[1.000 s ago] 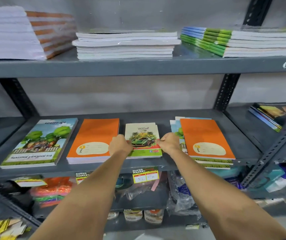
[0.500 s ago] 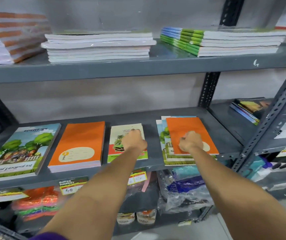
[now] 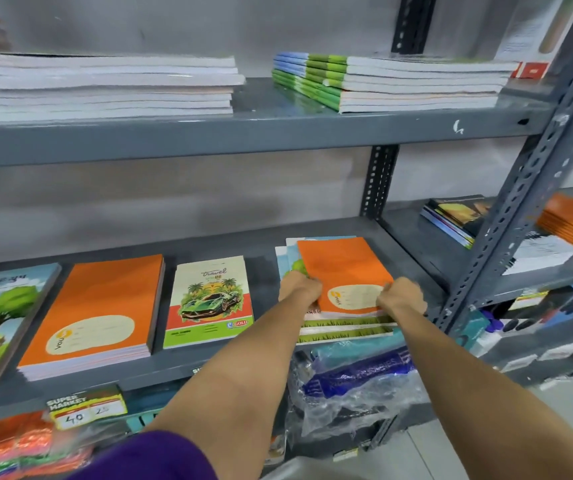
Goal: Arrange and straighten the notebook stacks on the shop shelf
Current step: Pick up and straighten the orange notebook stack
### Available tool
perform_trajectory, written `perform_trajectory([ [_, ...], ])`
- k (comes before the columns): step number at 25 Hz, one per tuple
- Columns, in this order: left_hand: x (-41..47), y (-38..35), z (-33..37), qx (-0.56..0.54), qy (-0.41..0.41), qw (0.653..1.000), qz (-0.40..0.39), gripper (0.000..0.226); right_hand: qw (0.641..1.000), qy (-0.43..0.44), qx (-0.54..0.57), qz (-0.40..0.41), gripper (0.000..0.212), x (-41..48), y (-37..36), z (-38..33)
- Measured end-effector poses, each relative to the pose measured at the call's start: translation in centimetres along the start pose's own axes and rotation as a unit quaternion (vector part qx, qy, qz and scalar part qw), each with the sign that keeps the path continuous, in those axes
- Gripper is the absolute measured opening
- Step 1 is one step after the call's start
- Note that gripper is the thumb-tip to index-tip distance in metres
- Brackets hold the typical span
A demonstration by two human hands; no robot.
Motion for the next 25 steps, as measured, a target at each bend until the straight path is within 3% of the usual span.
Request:
perform_trajectory([
  [4, 0.2, 0.8, 2.1, -0.066, 0.001, 0.998, 0.008, 0.026, 0.992, 0.023, 0.094, 0.079, 0.031, 0.6, 2.7, -2.3],
  [9, 1.5, 9.5, 1.5, -0.075, -0.014, 0.995, 0.071, 0.027, 0.978, 0.074, 0.178, 0.085, 0.034, -1.8, 2.9, -9.3],
  [16, 0.2, 26.4, -7.5, -0.080, -0.007, 0.979, 0.186, 0.025, 0.939, 0.146, 0.310, -0.029, 0.021, -13.1, -2.3, -21.5],
  [18, -0.8, 31.2, -10.9, -0.049, -0.001, 0.977, 0.209, 0.028, 0.928, 0.149, 0.331, -0.086, 0.028, -17.1, -4.8, -24.1],
  [23, -2.8, 39.2, -19.0, -0.003, 0.025, 0.975, 0.222, 0.022, 0.920, 0.221, 0.268, -0.181, 0.019, -25.5, -9.5, -30.1],
  [25, -3.0, 40.0, -22.2, 0.007, 0.057, 0.981, 0.185, 0.017, 0.925, 0.249, 0.219, -0.188, 0.033, -27.6, -10.7, -31.2],
])
Point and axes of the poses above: each hand's wrist, its own x-axis towards the middle knuckle, its own y-axis out of the back of the hand, z = x × y, the point moved 9 cm from there along x, towards the middle knuckle, and after that the axes turned 2 degrees about -x, right-handed, at the moved point
